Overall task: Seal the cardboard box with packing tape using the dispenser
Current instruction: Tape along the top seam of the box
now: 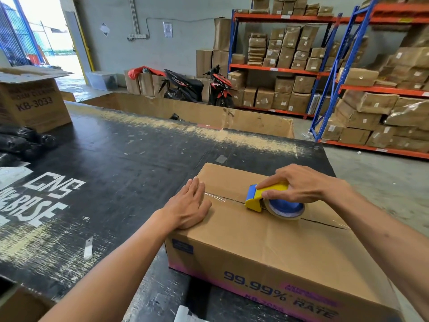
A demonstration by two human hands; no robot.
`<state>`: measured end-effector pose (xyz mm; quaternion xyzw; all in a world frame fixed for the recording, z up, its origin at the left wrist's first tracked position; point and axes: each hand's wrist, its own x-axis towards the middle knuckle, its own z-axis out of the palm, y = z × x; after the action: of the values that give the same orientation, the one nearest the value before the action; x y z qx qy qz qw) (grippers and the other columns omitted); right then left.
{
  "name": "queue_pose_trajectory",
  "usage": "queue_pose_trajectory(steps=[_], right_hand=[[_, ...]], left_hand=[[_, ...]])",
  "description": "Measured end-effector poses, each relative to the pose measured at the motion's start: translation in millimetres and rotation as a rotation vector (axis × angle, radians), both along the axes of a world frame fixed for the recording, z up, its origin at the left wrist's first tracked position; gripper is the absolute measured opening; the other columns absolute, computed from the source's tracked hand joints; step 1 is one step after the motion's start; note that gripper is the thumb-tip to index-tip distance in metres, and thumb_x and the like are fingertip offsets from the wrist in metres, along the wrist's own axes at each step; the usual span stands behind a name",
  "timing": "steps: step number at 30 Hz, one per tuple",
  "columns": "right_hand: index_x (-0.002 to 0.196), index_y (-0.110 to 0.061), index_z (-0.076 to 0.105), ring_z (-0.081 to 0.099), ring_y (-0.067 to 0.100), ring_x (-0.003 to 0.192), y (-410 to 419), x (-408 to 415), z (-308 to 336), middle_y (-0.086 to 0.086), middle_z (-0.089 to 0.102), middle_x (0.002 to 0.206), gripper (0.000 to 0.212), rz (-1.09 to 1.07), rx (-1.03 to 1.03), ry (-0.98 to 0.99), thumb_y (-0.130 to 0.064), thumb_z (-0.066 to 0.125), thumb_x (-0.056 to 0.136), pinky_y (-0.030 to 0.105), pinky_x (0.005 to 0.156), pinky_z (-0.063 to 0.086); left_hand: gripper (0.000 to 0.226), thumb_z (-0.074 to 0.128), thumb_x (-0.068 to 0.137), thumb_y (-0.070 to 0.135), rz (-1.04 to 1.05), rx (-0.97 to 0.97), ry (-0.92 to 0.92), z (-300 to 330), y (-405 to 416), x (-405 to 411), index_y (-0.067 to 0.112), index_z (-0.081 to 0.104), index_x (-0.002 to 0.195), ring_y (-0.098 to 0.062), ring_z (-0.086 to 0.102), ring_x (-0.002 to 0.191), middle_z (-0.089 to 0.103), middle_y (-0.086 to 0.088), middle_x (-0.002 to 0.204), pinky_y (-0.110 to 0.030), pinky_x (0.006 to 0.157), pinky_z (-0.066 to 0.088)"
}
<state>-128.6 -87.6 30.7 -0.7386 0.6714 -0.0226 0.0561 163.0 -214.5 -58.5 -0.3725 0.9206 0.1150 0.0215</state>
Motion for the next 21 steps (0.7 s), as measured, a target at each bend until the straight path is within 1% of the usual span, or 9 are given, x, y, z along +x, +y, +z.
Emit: queue_pose_trajectory(steps=[4, 6, 9, 12, 15, 18, 21], right_hand=[[0.128, -0.058, 0.056, 0.05, 0.006, 0.082, -4.1, 4.0, -3.8, -0.021, 0.047, 0.086, 0.05, 0.001, 0.002, 0.045, -0.079, 0.04, 0.085, 0.028, 0.067, 0.038], [0.127, -0.058, 0.057, 0.051, 0.009, 0.084, -4.0, 2.8, -6.8, -0.019, 0.05, 0.088, 0.049, -0.003, 0.002, 0.043, -0.079, 0.039, 0.086, 0.03, 0.07, 0.041], [0.125, -0.062, 0.056, 0.052, 0.01, 0.084, -2.6, 3.6, -8.7, -0.013, 0.054, 0.087, 0.047, -0.002, -0.028, 0.043, -0.08, 0.039, 0.085, 0.034, 0.072, 0.044], [0.125, -0.063, 0.054, 0.052, 0.011, 0.083, -0.7, 2.9, -9.5, -0.01, 0.055, 0.088, 0.047, -0.011, -0.039, 0.072, -0.081, 0.038, 0.085, 0.034, 0.071, 0.043], [0.128, -0.062, 0.053, 0.051, 0.011, 0.083, -0.5, 5.0, -9.8, -0.009, 0.055, 0.089, 0.05, -0.012, -0.024, 0.091, -0.082, 0.038, 0.084, 0.032, 0.069, 0.041], [0.126, -0.059, 0.055, 0.049, 0.009, 0.083, 1.1, 8.4, -5.8, -0.019, 0.049, 0.084, 0.049, -0.035, -0.01, 0.077, -0.08, 0.042, 0.084, 0.026, 0.063, 0.034], [0.126, -0.055, 0.06, 0.047, 0.007, 0.08, 6.1, 14.5, 2.8, -0.028, 0.041, 0.08, 0.047, -0.053, 0.005, 0.038, -0.075, 0.048, 0.086, 0.021, 0.061, 0.029]], left_hand=[[0.072, 0.011, 0.101, 0.05, -0.022, -0.108, -0.078, 3.4, -1.3, -0.8, 0.007, -0.007, 0.156, -0.023, -0.014, 0.151, -0.015, -0.015, 0.164, -0.038, 0.123, -0.006], [0.074, 0.01, 0.1, 0.05, -0.095, -0.143, -0.119, 7.3, 8.1, -15.0, 0.005, -0.006, 0.156, -0.023, -0.014, 0.151, -0.014, -0.015, 0.164, -0.038, 0.123, -0.006], [0.082, 0.008, 0.095, 0.052, -0.228, -0.102, -0.116, -0.5, 49.6, -58.1, -0.003, -0.005, 0.154, -0.028, -0.012, 0.152, -0.011, -0.022, 0.163, -0.041, 0.123, -0.004], [0.083, 0.009, 0.095, 0.053, -0.227, -0.062, -0.072, -9.8, 65.0, -79.0, -0.002, -0.01, 0.153, -0.029, -0.015, 0.151, -0.015, -0.023, 0.162, -0.042, 0.123, -0.005], [0.081, 0.009, 0.096, 0.054, -0.242, -0.062, -0.082, -9.8, 58.9, -73.7, 0.0, -0.013, 0.152, -0.027, -0.016, 0.151, -0.017, -0.02, 0.162, -0.041, 0.123, -0.005], [0.085, 0.013, 0.098, 0.061, -0.235, -0.046, -0.078, -8.1, 60.2, -75.4, 0.002, -0.013, 0.153, -0.025, -0.016, 0.151, -0.017, -0.019, 0.163, -0.039, 0.123, -0.006], [0.097, 0.017, 0.094, 0.072, -0.213, -0.024, -0.047, -4.9, 64.8, -74.7, 0.002, -0.013, 0.154, -0.023, -0.016, 0.151, -0.016, -0.016, 0.163, -0.037, 0.123, -0.008]])
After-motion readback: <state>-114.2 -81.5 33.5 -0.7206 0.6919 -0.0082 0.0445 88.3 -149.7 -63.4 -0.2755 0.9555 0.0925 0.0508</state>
